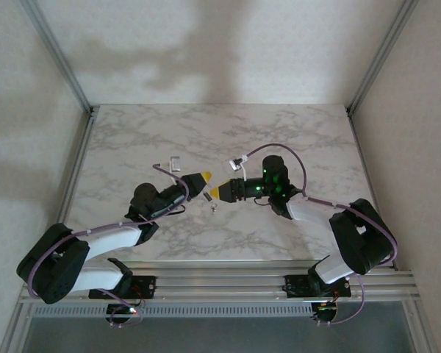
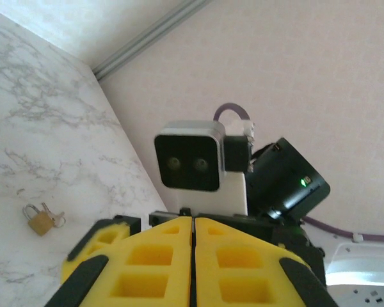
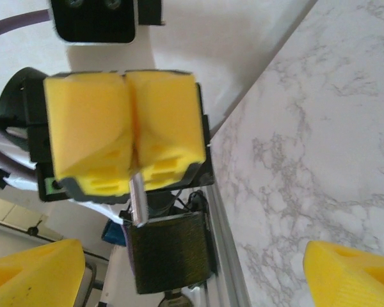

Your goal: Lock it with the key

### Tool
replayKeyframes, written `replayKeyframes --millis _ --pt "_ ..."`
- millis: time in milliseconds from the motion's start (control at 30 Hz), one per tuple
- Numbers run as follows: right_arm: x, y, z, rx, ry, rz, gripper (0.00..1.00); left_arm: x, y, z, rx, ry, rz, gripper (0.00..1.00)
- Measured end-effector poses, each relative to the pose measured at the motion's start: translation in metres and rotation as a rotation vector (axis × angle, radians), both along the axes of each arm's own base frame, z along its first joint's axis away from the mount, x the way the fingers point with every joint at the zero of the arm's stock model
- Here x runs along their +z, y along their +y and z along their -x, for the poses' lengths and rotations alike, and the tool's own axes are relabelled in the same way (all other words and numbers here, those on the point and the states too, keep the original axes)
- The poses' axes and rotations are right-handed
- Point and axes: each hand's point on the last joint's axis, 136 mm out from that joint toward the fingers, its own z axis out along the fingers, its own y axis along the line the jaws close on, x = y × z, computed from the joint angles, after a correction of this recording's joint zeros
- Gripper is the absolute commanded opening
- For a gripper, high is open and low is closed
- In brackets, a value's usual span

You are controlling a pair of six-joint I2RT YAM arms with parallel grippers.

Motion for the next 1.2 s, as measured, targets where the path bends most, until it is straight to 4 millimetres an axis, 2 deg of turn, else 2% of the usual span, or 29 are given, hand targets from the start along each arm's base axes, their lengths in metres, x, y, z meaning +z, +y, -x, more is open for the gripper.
replayKeyframes --millis 300,500,867,1200 --pt "0.006 0.009 0.02 0.073 -0.011 -0.024 0.86 -0.001 0.003 -0.015 0.061 0.041 0.033 0.0" --pt "0.006 0.01 0.018 0.06 -0.013 -0.022 0.83 -0.008 -0.004 -0.014 0.042 0.073 0.043 0.0" --pt "0.004 0.017 0.01 0.061 0.045 -0.06 0.77 -0.003 -0.008 -0.01 0.03 0.061 0.053 0.0" --pt "0.009 0.015 0.017 0.099 0.085 -0.092 0.74 -0.002 -0.007 -0.01 0.032 0.056 0.056 0.0"
